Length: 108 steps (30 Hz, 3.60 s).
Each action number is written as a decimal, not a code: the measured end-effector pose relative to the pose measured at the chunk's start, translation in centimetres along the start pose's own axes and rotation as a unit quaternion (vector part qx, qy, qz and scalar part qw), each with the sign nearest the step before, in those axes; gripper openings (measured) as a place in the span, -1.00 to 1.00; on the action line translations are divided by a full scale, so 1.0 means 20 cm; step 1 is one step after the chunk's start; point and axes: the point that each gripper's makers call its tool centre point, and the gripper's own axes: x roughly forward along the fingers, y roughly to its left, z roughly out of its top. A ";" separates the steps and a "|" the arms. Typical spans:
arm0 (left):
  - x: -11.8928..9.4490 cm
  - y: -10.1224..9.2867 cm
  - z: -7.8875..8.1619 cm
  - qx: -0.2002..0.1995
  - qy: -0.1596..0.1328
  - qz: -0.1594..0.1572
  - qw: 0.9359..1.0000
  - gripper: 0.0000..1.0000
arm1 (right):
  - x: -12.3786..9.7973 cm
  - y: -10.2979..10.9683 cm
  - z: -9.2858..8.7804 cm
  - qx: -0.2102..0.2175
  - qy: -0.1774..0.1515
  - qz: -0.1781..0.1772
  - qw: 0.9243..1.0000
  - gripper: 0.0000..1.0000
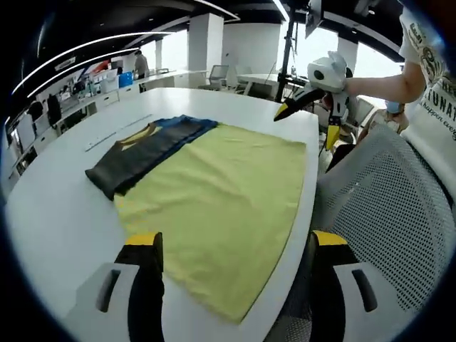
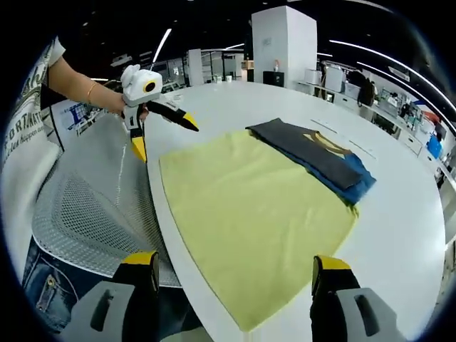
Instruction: Fold the garment on the visible template until the final outline fits inside the template.
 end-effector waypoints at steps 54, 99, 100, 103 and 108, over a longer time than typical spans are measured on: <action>0.02 0.00 -0.27 0.107 0.112 -0.022 0.988 -0.84 | 0.05 -0.04 -0.24 -0.088 0.078 0.001 0.993 -0.91; -0.16 -0.18 -0.22 -0.022 0.090 -0.027 0.995 -0.99 | -0.11 0.14 -0.22 -0.039 0.050 0.022 0.998 -1.00; -0.16 -0.20 -0.22 -0.023 0.091 -0.030 0.995 -0.99 | -0.11 0.14 -0.22 -0.039 0.052 0.023 0.998 -1.00; -0.17 -0.22 -0.22 -0.023 0.093 -0.037 0.995 -0.99 | -0.13 0.15 -0.23 -0.038 0.054 0.025 0.997 -1.00; -0.18 -0.26 -0.22 -0.026 0.094 -0.044 0.994 -0.99 | -0.15 0.18 -0.23 -0.033 0.054 0.030 0.998 -1.00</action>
